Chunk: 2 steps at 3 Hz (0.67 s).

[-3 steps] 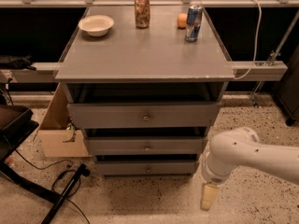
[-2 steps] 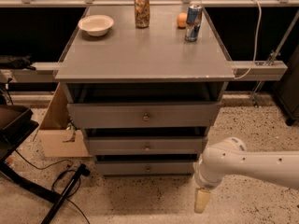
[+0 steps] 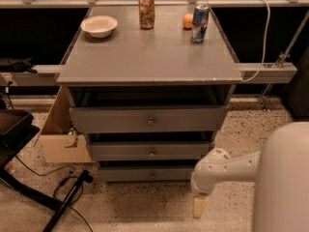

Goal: Open bottom drawer

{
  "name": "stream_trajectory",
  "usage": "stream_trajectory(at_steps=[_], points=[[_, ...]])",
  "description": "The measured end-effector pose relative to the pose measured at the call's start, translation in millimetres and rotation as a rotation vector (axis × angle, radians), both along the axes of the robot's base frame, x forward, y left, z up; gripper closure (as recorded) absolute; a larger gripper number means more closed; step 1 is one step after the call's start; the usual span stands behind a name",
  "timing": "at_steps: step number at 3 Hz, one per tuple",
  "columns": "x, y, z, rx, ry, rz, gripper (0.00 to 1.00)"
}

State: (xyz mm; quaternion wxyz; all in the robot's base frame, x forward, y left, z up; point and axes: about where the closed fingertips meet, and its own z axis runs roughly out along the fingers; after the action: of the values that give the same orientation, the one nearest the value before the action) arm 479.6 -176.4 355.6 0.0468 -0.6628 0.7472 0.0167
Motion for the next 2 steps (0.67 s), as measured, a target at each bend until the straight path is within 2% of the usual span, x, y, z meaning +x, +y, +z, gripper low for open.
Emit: stream_trajectory(at_steps=[1, 2], points=[[11.8, -0.5, -32.6, -0.022, 0.048, -0.030, 0.00], [15.3, 0.4, -38.4, -0.020, 0.055, -0.040, 0.00]])
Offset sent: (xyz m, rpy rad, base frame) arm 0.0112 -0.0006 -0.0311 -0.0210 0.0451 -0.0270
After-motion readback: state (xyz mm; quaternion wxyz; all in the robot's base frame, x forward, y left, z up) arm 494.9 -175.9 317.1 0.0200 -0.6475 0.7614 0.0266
